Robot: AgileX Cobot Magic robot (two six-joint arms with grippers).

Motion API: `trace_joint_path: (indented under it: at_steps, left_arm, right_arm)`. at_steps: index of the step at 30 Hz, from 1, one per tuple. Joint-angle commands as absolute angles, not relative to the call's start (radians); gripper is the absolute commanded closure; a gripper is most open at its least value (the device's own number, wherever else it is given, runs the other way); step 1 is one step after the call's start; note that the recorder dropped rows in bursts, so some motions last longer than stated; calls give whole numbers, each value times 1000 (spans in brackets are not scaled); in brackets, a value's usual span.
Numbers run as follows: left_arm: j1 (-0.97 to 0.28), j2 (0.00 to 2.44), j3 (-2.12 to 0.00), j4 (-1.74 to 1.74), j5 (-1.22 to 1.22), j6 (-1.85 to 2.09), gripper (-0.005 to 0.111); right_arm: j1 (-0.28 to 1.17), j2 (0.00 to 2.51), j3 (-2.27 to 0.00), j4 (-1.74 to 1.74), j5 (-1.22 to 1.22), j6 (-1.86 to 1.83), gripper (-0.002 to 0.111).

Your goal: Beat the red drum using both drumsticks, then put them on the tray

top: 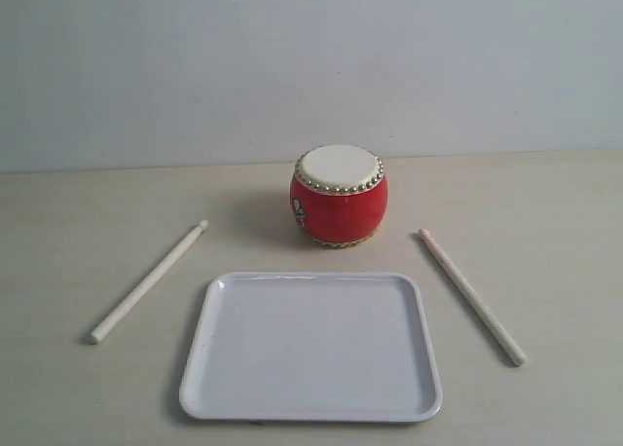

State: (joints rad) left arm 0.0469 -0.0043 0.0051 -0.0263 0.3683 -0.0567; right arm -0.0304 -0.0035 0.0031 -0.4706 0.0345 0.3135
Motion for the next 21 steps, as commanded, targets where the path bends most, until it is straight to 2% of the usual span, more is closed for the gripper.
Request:
trace_joint_path:
  at_steps: [1,9,15,21]
  left_arm:
    - [48,0,0,-33,359,-59,107]
    - [48,0,0,-33,359,-59,107]
    - [48,0,0,-33,359,-59,107]
    - [48,0,0,-33,359,-59,107]
  right_arm:
    - [-34,0,0,-469,19,320,108]
    - [-34,0,0,-456,21,322,108]
    - [-34,0,0,-146,0,511,108]
    - [-34,0,0,-132,-102,542,108]
